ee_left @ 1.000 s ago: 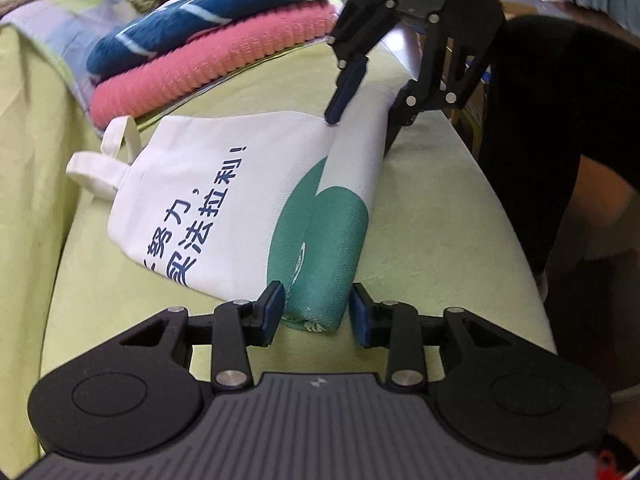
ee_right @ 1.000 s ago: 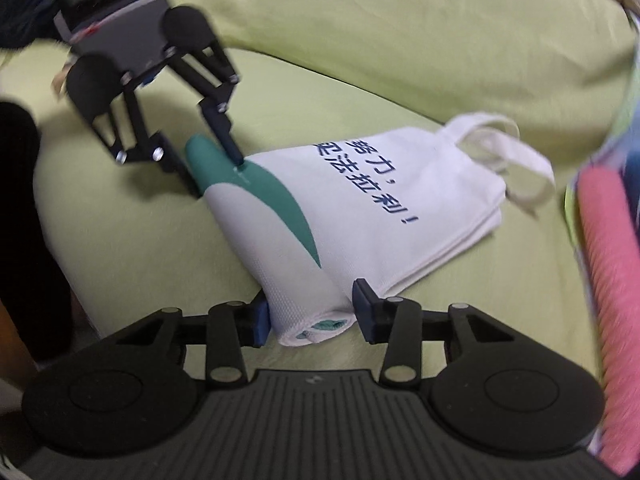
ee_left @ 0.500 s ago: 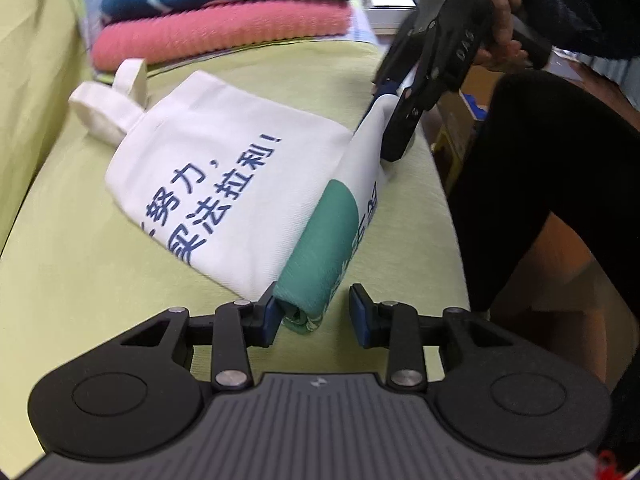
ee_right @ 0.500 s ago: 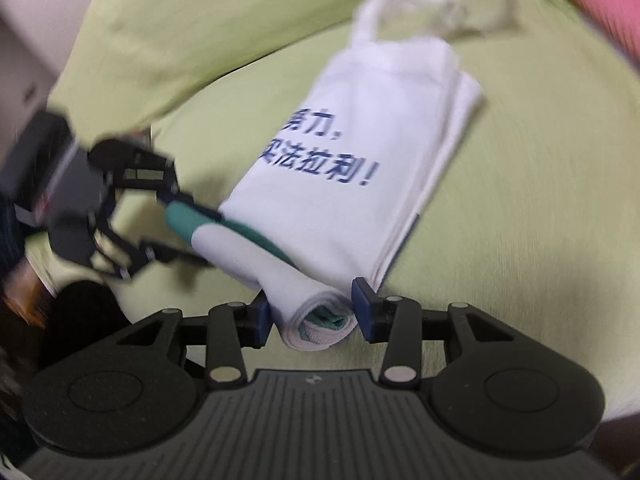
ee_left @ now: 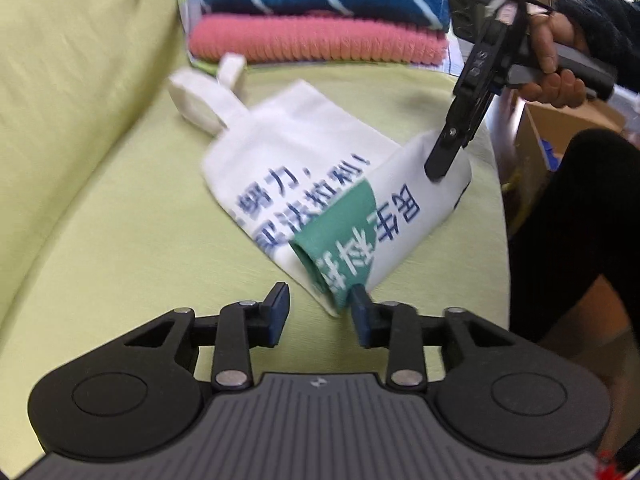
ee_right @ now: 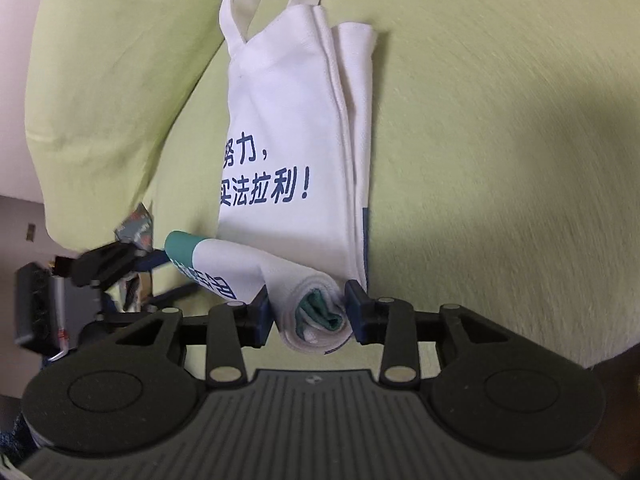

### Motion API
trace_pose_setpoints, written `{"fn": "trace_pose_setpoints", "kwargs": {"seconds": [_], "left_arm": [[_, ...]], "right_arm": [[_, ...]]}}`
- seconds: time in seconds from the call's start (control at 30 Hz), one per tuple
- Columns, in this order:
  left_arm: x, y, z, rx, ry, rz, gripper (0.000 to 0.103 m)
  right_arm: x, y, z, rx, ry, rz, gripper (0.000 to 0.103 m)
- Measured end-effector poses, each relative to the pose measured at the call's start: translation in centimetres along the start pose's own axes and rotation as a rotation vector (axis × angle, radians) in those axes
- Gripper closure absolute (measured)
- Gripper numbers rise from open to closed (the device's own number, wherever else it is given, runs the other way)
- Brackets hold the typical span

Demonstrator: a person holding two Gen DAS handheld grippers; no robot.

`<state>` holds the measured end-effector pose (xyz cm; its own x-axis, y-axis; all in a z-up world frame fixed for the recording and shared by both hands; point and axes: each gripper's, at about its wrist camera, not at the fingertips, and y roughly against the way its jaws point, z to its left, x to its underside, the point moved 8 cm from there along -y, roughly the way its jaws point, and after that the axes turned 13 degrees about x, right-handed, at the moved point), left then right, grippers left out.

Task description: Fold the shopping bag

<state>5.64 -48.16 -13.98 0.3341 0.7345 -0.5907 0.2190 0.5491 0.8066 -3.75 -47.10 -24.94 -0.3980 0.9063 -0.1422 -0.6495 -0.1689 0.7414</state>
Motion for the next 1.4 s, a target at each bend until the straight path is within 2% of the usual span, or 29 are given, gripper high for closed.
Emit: {"fn": "trace_pose_setpoints", "kwargs": {"seconds": [0.2, 0.3, 0.53, 0.63, 0.67, 0.77, 0.87, 0.93, 1.0, 1.07, 1.17, 1.4], "left_arm": [[-2.6, -1.5, -1.6, -0.027, -0.123, -0.004, 0.065], [-3.6, -2.5, -2.2, -0.043, -0.174, 0.000, 0.069], [-3.0, -4.7, -1.5, -0.070, -0.162, 0.016, 0.068], [-2.8, -5.2, -1.6, -0.086, -0.154, 0.016, 0.071], [-2.8, -5.4, -1.6, -0.091, -0.151, 0.016, 0.071], [-2.9, -5.5, -1.8, -0.103, -0.151, 0.019, 0.071], [-2.9, -5.6, -1.9, -0.110, -0.158, 0.025, 0.072], [-3.0, -5.7, -2.0, -0.114, -0.161, 0.026, 0.072], [-3.0, -5.6, -2.0, -0.117, -0.158, 0.023, 0.072], [-3.0, -5.6, -2.1, -0.123, -0.155, 0.019, 0.072], [-2.8, -5.5, -2.2, -0.132, -0.151, 0.012, 0.072], [-2.7, -5.5, -2.0, -0.129, -0.121, -0.006, 0.072]], "right_arm": [[-0.8, 0.0, -0.2, 0.041, -0.037, 0.061, 0.072], [-1.2, 0.0, -0.2, 0.053, -0.055, 0.077, 0.072], [-1.5, -0.2, -0.6, 0.043, -0.145, 0.030, 0.072], [-1.1, 0.3, -0.7, 0.047, -0.184, -0.045, 0.071], [-0.9, 0.3, -0.6, 0.073, -0.191, -0.084, 0.063], [-0.1, 1.1, 0.6, 0.171, -0.121, -0.239, 0.061], [1.4, 3.2, 3.1, 0.378, 0.064, -0.460, 0.058], [2.5, 4.3, 5.6, 0.557, 0.274, -0.621, 0.059], [3.8, 4.6, 7.9, 0.686, 0.478, -0.727, 0.070], [4.4, 3.7, 8.4, 0.750, 0.531, -0.725, 0.094], [4.0, 2.5, 7.8, 0.750, 0.495, -0.721, 0.096], [1.4, 0.2, 6.5, 0.694, 0.425, -0.656, 0.091]]}}
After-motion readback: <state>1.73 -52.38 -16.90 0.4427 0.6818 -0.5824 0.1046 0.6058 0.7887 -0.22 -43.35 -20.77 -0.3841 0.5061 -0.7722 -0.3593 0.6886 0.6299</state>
